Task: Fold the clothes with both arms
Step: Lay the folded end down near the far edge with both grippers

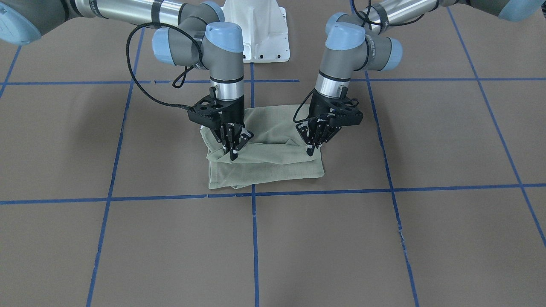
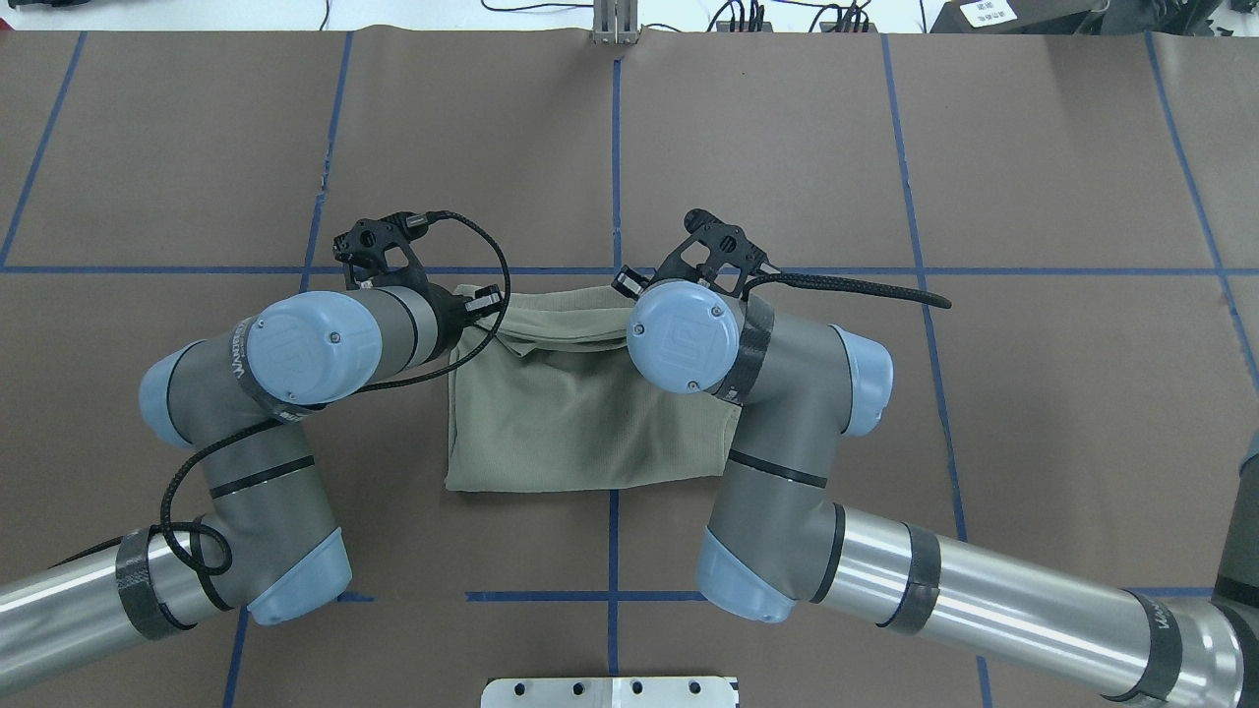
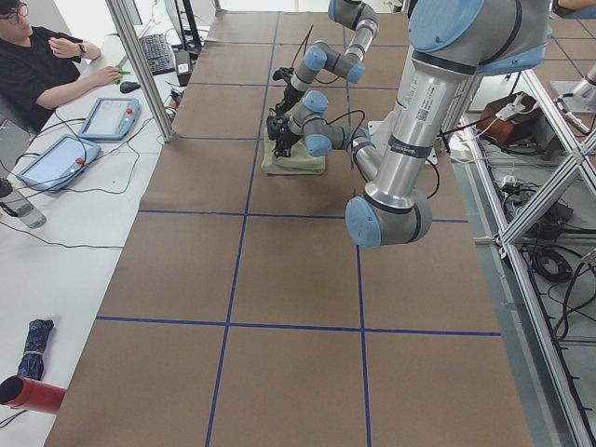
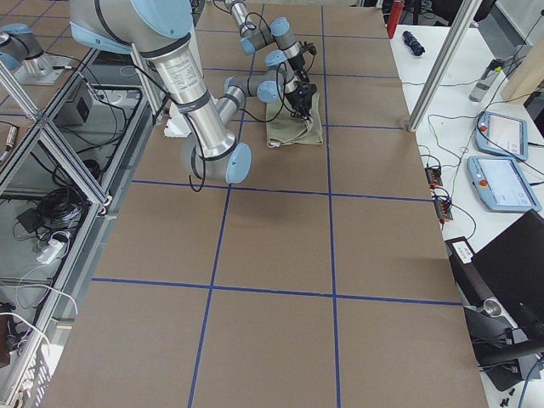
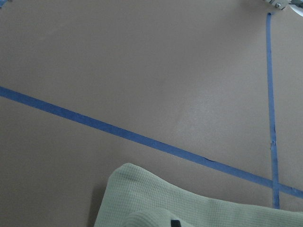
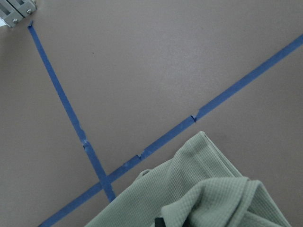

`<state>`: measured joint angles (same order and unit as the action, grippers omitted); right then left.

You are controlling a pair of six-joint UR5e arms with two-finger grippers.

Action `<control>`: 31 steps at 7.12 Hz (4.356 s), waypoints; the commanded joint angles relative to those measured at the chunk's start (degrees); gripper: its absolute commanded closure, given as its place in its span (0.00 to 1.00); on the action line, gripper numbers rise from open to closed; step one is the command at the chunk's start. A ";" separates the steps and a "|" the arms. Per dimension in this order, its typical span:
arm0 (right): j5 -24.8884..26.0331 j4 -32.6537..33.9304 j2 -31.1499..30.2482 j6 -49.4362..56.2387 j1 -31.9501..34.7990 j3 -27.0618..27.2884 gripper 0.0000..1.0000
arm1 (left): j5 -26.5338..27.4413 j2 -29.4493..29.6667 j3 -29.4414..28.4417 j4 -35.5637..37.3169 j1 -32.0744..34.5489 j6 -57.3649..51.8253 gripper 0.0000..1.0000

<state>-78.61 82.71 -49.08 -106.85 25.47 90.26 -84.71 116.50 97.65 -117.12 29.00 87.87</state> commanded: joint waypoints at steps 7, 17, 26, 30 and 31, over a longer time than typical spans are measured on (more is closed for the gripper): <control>-1.55 0.17 1.26 9.97 -4.02 -2.25 0.00 | -13.21 -0.93 1.66 0.05 7.30 -13.78 0.00; -1.55 -2.97 5.75 7.63 1.25 -9.92 0.88 | -13.12 -1.10 1.57 0.05 7.21 -13.60 0.00; -1.37 2.98 5.39 5.78 4.15 -10.01 1.00 | -13.03 -1.72 1.49 -0.13 7.21 -13.34 0.00; -0.75 2.54 5.92 13.04 4.67 -10.46 0.00 | -13.03 -1.20 0.44 -0.21 6.69 -11.16 0.00; -5.63 2.37 5.92 16.55 6.42 -9.06 0.00 | -12.77 -0.76 -0.87 -1.96 6.51 -7.23 0.00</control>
<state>-80.48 85.32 -43.25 -94.37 30.40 80.01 -97.70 115.26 98.04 -117.75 35.76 77.06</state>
